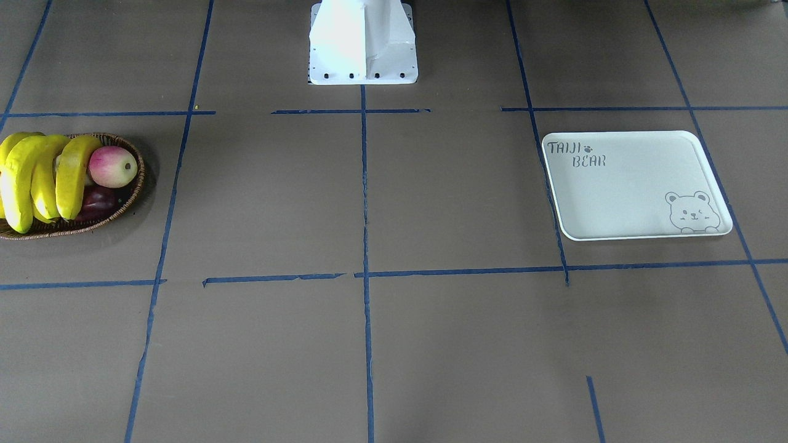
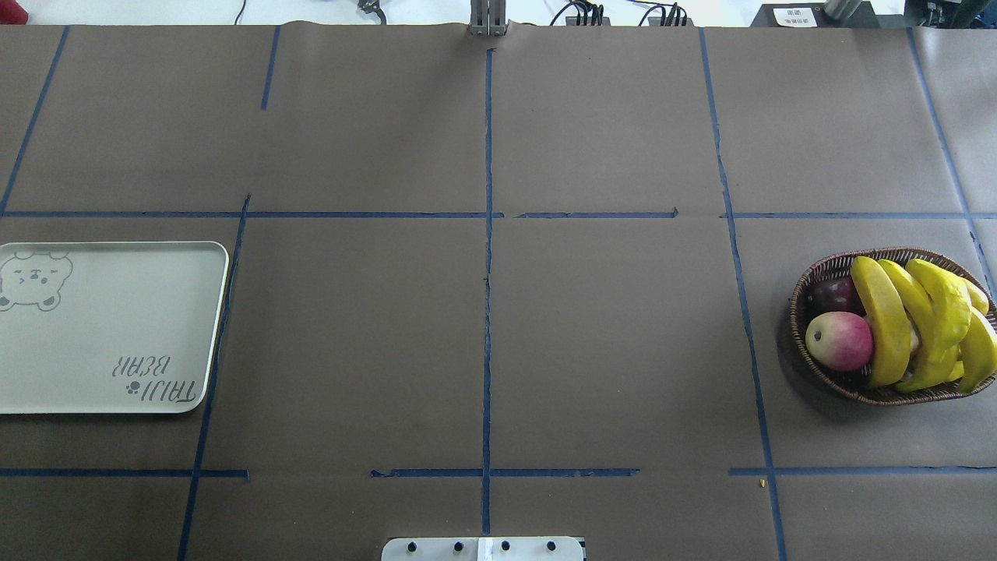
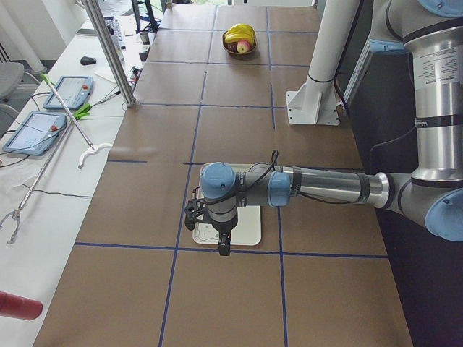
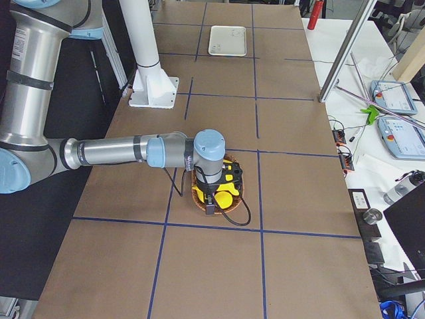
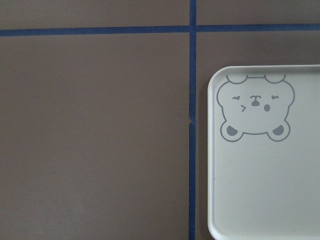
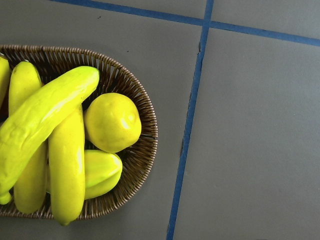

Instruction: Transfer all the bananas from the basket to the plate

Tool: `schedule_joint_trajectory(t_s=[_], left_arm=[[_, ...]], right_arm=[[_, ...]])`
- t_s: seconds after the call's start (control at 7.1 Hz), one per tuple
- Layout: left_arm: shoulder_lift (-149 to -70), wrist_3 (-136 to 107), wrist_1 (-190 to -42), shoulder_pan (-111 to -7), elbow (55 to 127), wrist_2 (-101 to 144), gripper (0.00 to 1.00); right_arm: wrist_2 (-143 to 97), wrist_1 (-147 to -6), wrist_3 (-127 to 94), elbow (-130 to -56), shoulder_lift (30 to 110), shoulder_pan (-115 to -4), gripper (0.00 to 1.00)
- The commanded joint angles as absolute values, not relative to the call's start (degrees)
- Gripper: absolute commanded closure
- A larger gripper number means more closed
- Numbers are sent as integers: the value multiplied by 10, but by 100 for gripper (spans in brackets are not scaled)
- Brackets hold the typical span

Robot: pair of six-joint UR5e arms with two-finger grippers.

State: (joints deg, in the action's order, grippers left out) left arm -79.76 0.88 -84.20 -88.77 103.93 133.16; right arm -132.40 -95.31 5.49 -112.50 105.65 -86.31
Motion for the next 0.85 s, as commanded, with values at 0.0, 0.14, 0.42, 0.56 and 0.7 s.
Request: schedule_joint_trajectory(t_s=[0.0,0.14,0.42,0.56,0.7], left_arm=[[-798,7,-843,-888,1041,1332,0],[-800,7,-841,-888,1040,1332,0],[-799,7,-840,-888,1039,1332,0],[-799,7,-840,-888,1038,1332,0],[-799,7,-842,-888,1035,1332,0]], right_arm=[[-1324,-953,56,-1125,1056,-863,0],[-1323,-953,57,-1125,1056,-863,0],[-1323,-919,57,-1125,1056,-863,0],[-1324,-878,35,-1125,1056,-860,0],[-1325,-851,-28,-1129,1055,-840,0]])
